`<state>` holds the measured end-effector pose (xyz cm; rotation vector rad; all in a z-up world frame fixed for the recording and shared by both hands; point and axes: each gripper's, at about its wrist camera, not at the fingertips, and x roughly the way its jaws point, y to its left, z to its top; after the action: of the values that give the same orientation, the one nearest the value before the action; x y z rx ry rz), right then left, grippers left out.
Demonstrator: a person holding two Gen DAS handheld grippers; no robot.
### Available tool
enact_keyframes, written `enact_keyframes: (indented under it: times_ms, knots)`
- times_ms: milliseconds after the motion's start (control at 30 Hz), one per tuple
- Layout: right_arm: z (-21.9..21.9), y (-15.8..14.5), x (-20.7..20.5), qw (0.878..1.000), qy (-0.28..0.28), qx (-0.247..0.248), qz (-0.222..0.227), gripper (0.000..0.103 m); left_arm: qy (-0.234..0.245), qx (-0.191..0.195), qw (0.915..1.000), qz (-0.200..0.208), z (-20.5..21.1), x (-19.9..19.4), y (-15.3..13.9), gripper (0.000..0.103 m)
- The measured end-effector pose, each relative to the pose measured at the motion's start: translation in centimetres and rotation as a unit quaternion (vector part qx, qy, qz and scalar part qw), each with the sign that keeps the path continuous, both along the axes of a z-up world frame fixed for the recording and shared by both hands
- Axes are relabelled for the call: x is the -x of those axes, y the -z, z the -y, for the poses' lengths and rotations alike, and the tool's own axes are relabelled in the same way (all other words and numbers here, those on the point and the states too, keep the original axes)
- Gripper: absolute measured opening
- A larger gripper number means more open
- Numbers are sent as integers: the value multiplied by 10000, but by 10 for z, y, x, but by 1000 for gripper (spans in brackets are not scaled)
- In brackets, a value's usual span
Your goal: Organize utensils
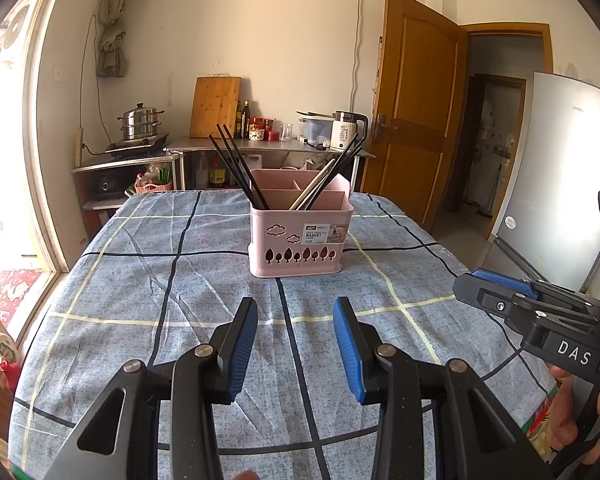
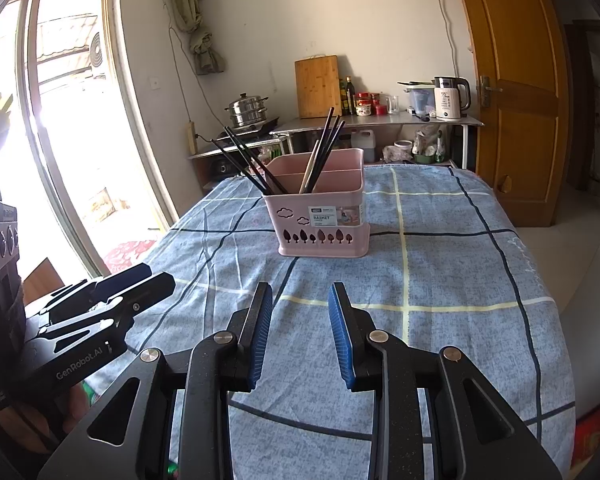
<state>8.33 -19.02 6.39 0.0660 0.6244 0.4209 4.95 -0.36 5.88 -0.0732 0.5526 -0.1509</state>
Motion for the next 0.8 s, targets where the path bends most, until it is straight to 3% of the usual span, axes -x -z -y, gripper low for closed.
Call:
enact_keyframes:
  times_ms: [800]
  knots:
    - [1,1,2,10000,19,-3,-27,30,-109,-197,9997,95,5,3,1,39]
